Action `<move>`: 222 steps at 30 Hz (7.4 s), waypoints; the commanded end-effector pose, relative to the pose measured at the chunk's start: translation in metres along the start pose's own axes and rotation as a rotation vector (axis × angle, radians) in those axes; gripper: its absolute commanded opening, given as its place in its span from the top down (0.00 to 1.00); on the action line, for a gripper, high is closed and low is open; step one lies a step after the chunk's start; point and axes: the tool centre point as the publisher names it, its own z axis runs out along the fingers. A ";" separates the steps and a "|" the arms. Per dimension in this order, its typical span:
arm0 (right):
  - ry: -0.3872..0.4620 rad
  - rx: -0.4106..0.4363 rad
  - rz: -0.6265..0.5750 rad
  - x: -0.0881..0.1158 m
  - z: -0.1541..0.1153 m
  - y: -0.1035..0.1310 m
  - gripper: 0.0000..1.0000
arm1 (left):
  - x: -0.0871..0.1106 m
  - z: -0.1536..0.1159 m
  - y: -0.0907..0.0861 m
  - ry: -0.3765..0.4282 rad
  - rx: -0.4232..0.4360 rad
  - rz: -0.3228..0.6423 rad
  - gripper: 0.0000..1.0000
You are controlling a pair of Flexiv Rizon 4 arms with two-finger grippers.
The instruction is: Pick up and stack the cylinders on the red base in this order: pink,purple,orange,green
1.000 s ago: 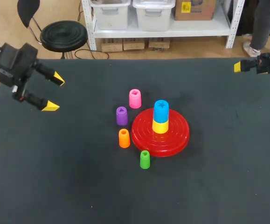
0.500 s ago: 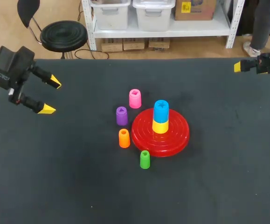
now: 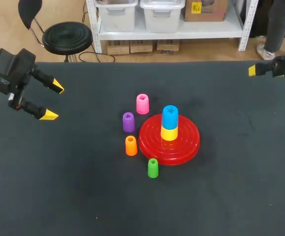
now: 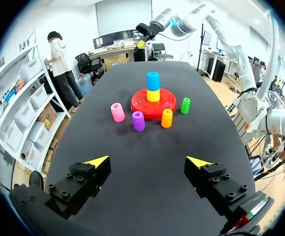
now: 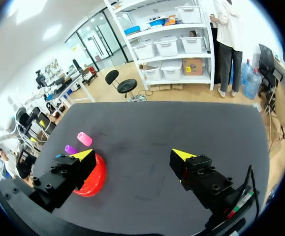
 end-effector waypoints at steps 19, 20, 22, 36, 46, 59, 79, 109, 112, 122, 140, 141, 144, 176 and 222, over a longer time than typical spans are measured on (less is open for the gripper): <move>0.526 0.095 -0.491 -0.094 0.062 0.118 0.00 | 0.000 0.000 -0.001 -0.001 -0.002 0.001 0.00; 0.545 0.089 -0.512 -0.093 0.066 0.123 0.00 | 0.000 0.000 -0.001 -0.001 -0.002 0.001 0.00; 0.571 0.084 -0.555 -0.092 0.074 0.134 0.00 | 0.000 0.000 -0.001 -0.001 -0.002 0.001 0.00; 0.626 0.041 -0.646 -0.099 0.111 0.166 0.00 | 0.000 0.000 -0.001 -0.001 -0.002 0.001 0.00; 0.626 0.041 -0.646 -0.099 0.111 0.166 0.00 | 0.000 0.000 -0.001 -0.001 -0.002 0.001 0.00; 0.628 0.022 -0.733 -0.083 0.135 0.192 0.00 | 0.000 0.000 -0.001 -0.001 -0.002 0.001 0.00; 0.730 0.063 -0.850 -0.057 0.184 0.204 0.00 | 0.000 0.000 -0.001 -0.001 -0.002 0.001 0.00; 0.872 -0.003 -0.863 -0.035 0.233 0.201 0.00 | 0.000 0.000 -0.001 -0.001 -0.002 0.001 0.00; 0.882 -0.014 -0.867 -0.031 0.237 0.202 0.00 | 0.000 0.000 -0.001 -0.001 -0.002 0.001 0.00; 0.907 0.000 -0.860 -0.012 0.246 0.203 0.00 | 0.000 0.000 -0.001 -0.001 -0.002 0.001 0.00; 0.858 0.006 -0.809 0.005 0.236 0.196 0.00 | 0.000 0.000 -0.001 -0.001 -0.002 0.001 0.00; 0.858 0.005 -0.809 0.005 0.237 0.196 0.00 | 0.000 0.000 -0.001 -0.001 -0.002 0.001 0.00; 0.855 0.003 -0.807 0.006 0.239 0.197 0.00 | 0.000 0.000 -0.001 -0.001 -0.002 0.001 0.00; 0.902 -0.045 -0.822 0.027 0.256 0.200 0.00 | 0.000 0.000 -0.001 -0.001 -0.002 0.001 0.00; 0.944 -0.021 -0.821 0.042 0.264 0.198 0.00 | 0.000 0.000 -0.001 -0.001 -0.002 0.001 0.00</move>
